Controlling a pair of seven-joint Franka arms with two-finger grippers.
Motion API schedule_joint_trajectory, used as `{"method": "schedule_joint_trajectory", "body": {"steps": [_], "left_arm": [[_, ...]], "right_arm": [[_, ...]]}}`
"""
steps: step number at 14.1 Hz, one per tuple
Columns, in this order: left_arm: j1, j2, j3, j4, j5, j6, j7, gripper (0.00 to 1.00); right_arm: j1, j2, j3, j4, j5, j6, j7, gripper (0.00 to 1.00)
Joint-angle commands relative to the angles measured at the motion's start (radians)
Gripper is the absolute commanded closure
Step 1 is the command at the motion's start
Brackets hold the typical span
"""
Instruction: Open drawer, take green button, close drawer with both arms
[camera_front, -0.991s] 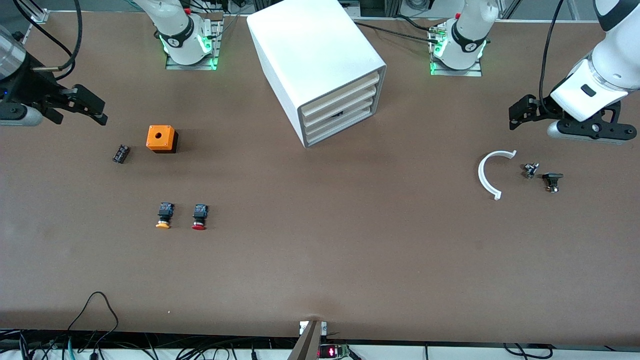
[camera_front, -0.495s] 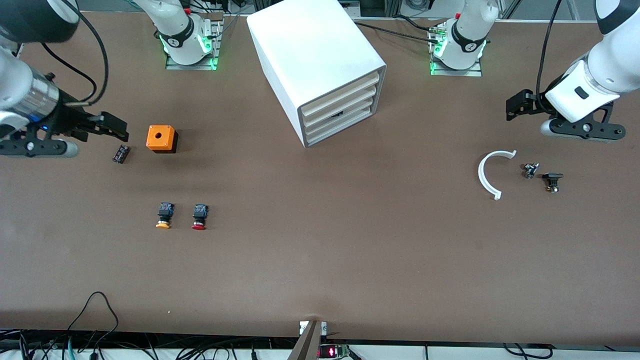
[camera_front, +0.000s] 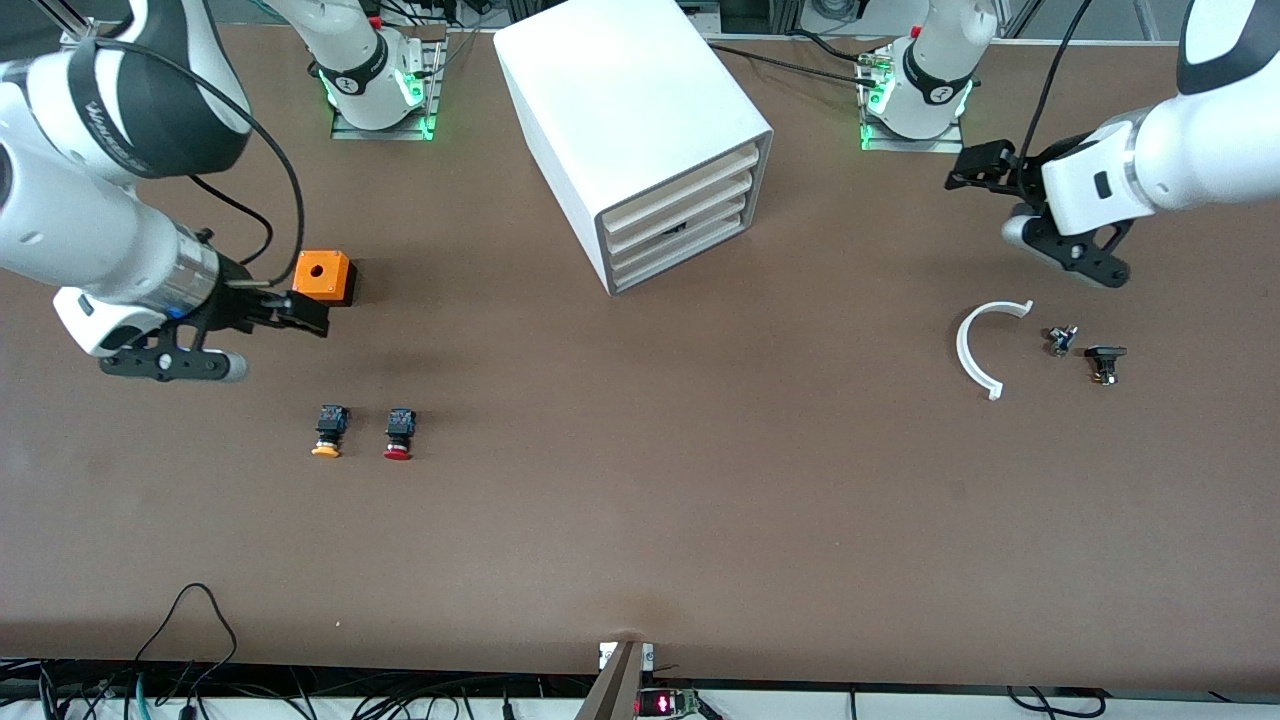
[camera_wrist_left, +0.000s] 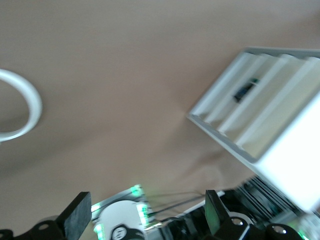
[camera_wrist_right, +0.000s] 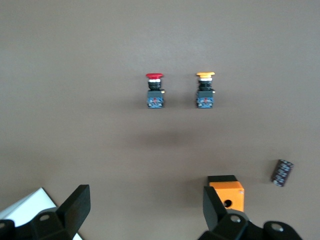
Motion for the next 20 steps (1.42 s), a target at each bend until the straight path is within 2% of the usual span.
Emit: {"method": "schedule_joint_trajectory", "body": {"steps": [1, 4, 7, 11, 14, 17, 19, 20], "left_arm": [[0.024, 0.078, 0.003, -0.046, -0.203, -0.013, 0.116, 0.00], [0.007, 0.121, 0.002, -0.138, -0.341, 0.080, 0.191, 0.01], [-0.004, 0.186, -0.014, -0.254, -0.496, 0.186, 0.366, 0.01], [-0.004, 0.279, -0.083, -0.339, -0.614, 0.275, 0.516, 0.02], [-0.004, 0.315, -0.126, -0.435, -0.694, 0.383, 0.651, 0.04], [-0.004, 0.397, -0.153, -0.451, -0.746, 0.429, 0.759, 0.20], [-0.007, 0.462, -0.159, -0.452, -0.783, 0.427, 0.858, 0.42], [-0.009, 0.489, -0.170, -0.455, -0.809, 0.427, 0.891, 0.43]], "right_arm": [[0.048, 0.075, -0.001, 0.109, -0.008, -0.024, 0.126, 0.00], [0.074, 0.086, -0.001, 0.130, -0.008, -0.026, 0.192, 0.00], [0.115, 0.112, -0.001, 0.172, -0.008, -0.027, 0.274, 0.00], [0.176, 0.144, -0.001, 0.205, -0.008, -0.027, 0.430, 0.00], [0.227, 0.178, -0.001, 0.245, -0.008, -0.026, 0.556, 0.00], [0.261, 0.212, -0.001, 0.291, -0.008, -0.026, 0.636, 0.00], [0.278, 0.231, -0.001, 0.322, -0.008, -0.026, 0.677, 0.00], [0.285, 0.242, -0.001, 0.337, -0.008, -0.026, 0.708, 0.00]]}}
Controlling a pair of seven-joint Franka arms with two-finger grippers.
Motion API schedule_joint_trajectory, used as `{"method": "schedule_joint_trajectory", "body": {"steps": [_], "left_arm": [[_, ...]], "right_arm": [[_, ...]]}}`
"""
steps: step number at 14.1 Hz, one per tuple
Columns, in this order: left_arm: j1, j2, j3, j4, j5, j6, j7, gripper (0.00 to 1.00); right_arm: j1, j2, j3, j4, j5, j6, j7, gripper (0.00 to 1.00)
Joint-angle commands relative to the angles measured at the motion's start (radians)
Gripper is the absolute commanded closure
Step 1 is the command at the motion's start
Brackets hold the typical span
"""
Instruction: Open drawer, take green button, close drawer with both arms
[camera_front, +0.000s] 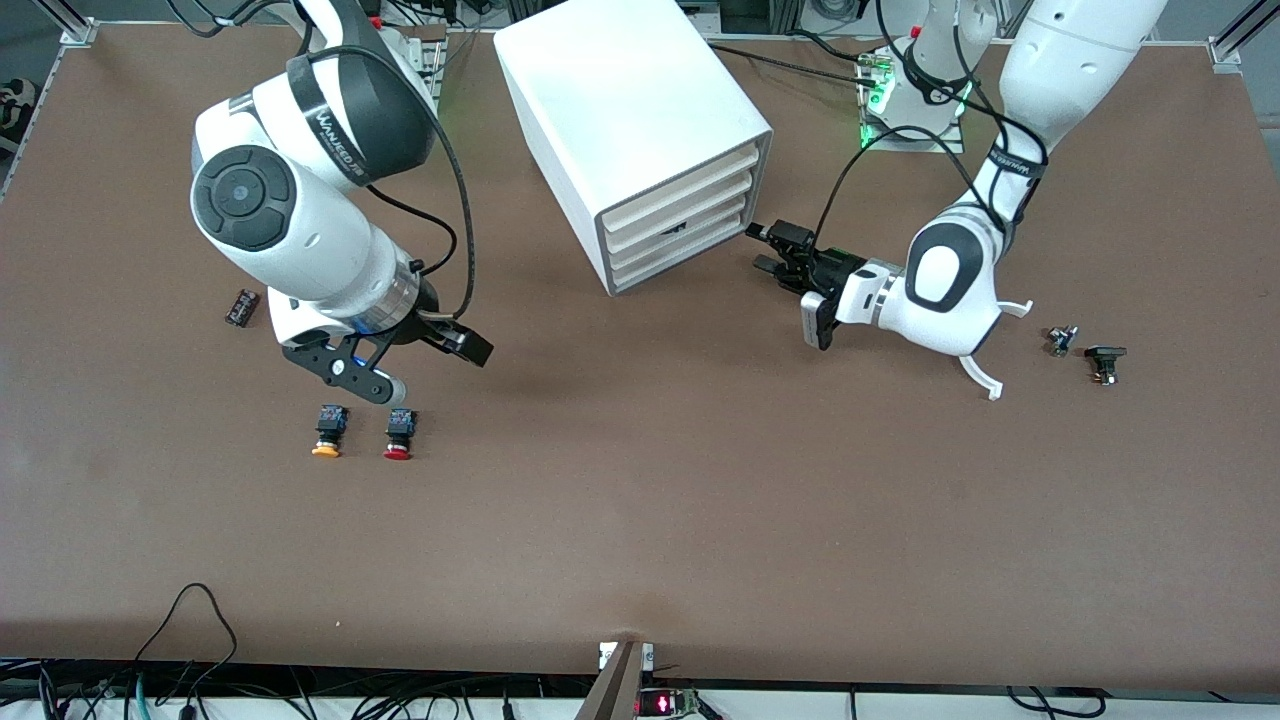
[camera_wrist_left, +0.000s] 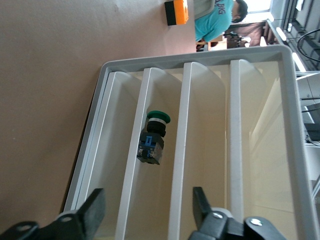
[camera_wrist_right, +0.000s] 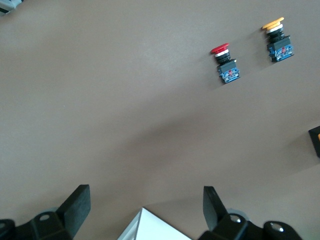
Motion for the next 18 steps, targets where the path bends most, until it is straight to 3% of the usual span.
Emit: {"method": "schedule_joint_trajectory", "body": {"steps": [1, 7, 8, 17, 18], "left_arm": [[0.002, 0.081, -0.019, -0.009, -0.082, 0.004, 0.119, 0.44], [-0.004, 0.152, -0.049, -0.057, -0.175, 0.006, 0.211, 0.50], [-0.021, 0.152, -0.048, -0.066, -0.175, 0.006, 0.217, 0.54], [-0.073, 0.153, -0.048, -0.110, -0.227, 0.046, 0.225, 0.55], [-0.078, 0.153, -0.048, -0.111, -0.232, 0.046, 0.225, 0.60]], "right_arm": [[0.034, 0.053, -0.002, 0.091, -0.008, -0.023, 0.096, 0.00], [0.110, 0.135, -0.002, 0.198, -0.005, -0.004, 0.301, 0.00], [0.118, 0.148, -0.001, 0.214, -0.003, 0.003, 0.339, 0.00], [0.166, 0.172, 0.005, 0.219, 0.003, 0.103, 0.524, 0.00], [0.172, 0.174, 0.005, 0.220, 0.010, 0.105, 0.525, 0.00]]}}
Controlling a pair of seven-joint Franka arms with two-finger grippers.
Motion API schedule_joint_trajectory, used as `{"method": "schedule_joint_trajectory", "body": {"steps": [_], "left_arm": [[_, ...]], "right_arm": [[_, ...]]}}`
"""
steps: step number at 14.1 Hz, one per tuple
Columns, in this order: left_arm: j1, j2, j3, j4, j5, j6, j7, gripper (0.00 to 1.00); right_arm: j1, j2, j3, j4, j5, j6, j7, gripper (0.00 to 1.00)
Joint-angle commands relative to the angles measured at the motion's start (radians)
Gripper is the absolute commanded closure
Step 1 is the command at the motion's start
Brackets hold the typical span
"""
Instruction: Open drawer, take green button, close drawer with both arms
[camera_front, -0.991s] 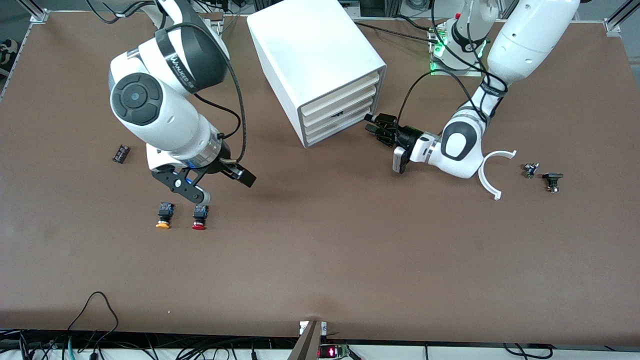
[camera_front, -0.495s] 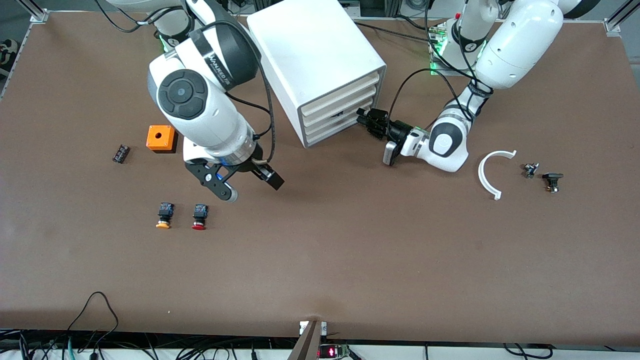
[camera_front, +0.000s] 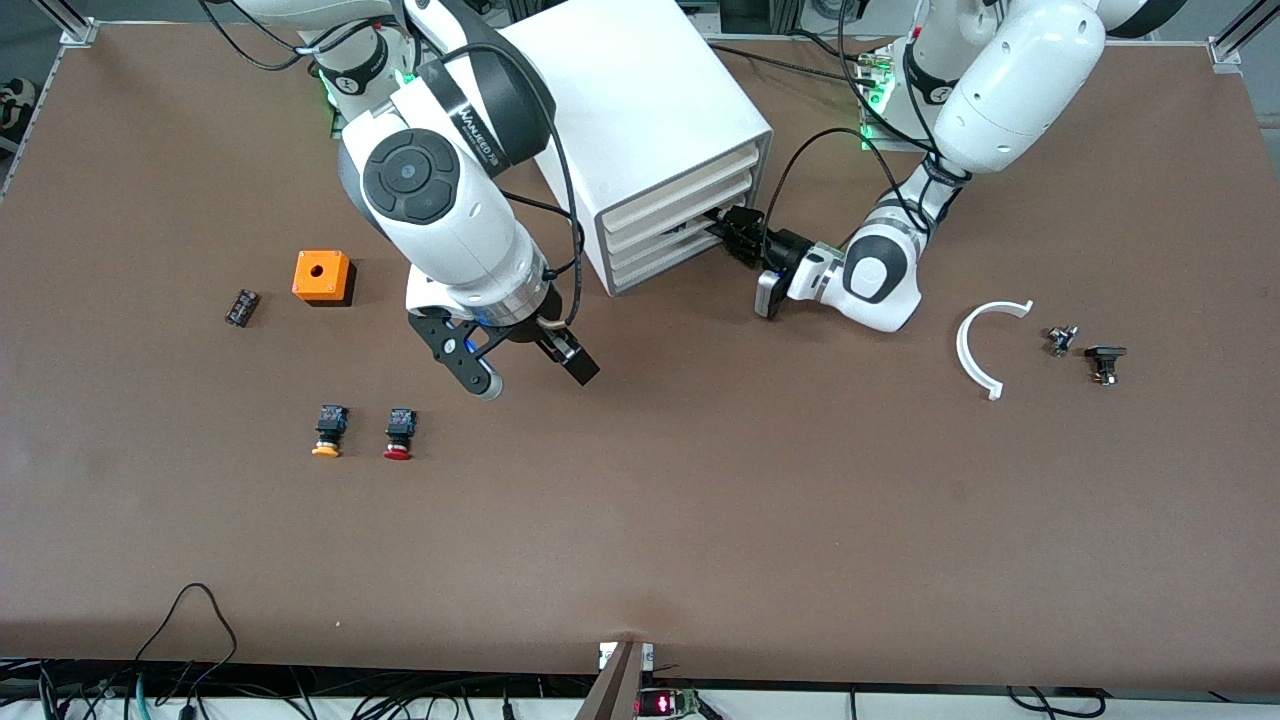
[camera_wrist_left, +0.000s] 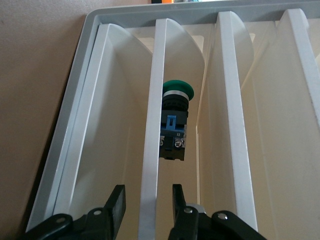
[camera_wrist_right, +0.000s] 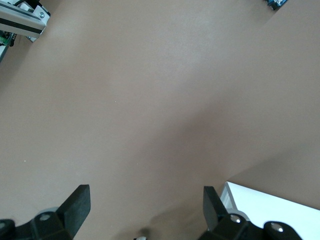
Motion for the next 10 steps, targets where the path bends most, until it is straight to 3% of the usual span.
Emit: {"method": "schedule_joint_trajectory", "body": {"steps": [1, 3, 10], "left_arm": [[-0.025, -0.009, 0.001, -0.017, -0.046, 0.016, 0.035, 0.70], [-0.026, -0.005, 0.001, -0.017, -0.046, 0.016, 0.035, 1.00], [0.014, -0.005, 0.012, 0.032, -0.034, 0.012, 0.004, 1.00]], "right_arm": [[0.015, 0.025, 0.003, 0.043, 0.017, 0.012, 0.048, 0.00], [0.037, 0.037, 0.003, 0.047, 0.019, 0.039, 0.100, 0.00], [0.095, 0.069, 0.000, 0.047, 0.017, 0.092, 0.206, 0.00]]}}
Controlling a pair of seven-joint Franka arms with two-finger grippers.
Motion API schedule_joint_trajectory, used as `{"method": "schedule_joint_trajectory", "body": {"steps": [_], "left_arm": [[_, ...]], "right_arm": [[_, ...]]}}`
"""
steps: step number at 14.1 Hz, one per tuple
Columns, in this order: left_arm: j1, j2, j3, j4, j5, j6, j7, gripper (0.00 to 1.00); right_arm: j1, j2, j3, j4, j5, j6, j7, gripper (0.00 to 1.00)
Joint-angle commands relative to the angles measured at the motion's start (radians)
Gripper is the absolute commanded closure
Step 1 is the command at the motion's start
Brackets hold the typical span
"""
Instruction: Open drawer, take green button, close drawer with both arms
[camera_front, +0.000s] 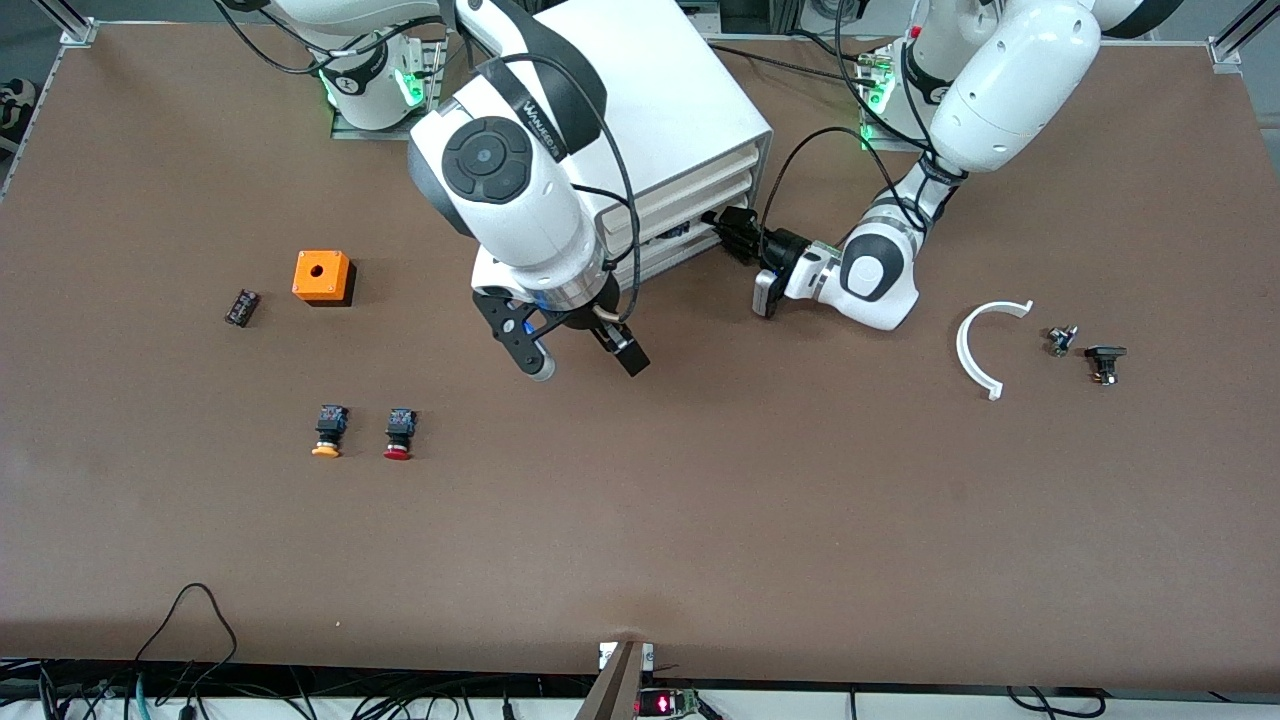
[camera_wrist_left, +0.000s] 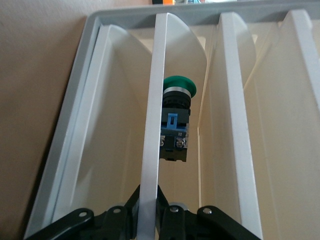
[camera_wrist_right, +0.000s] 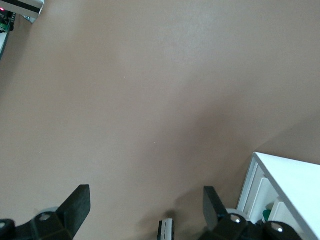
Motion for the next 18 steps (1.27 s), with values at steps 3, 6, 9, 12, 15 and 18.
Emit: {"method": "schedule_joint_trajectory", "body": {"steps": [3, 6, 9, 12, 15, 18], "left_arm": [[0.043, -0.002, 0.022, 0.086, -0.018, 0.002, -0.054, 1.00], [0.048, 0.033, 0.059, 0.175, 0.068, 0.002, -0.120, 1.00], [0.082, 0.073, 0.063, 0.236, 0.090, 0.001, -0.125, 1.00], [0.102, 0.083, 0.076, 0.302, 0.141, 0.001, -0.180, 1.00], [0.106, 0.094, 0.079, 0.336, 0.179, 0.001, -0.226, 1.00], [0.118, 0.094, 0.079, 0.336, 0.180, -0.005, -0.229, 0.01]], "right_arm": [[0.039, 0.045, -0.005, 0.044, 0.004, 0.026, 0.067, 0.00], [0.069, 0.053, -0.006, 0.042, 0.000, 0.020, 0.080, 0.00], [0.105, 0.084, -0.011, 0.042, -0.009, 0.028, 0.138, 0.00], [0.153, 0.129, -0.011, 0.042, -0.051, 0.077, 0.216, 0.00], [0.194, 0.174, -0.015, 0.042, -0.068, 0.126, 0.264, 0.00], [0.231, 0.203, -0.031, 0.042, -0.068, 0.135, 0.290, 0.00]]}}
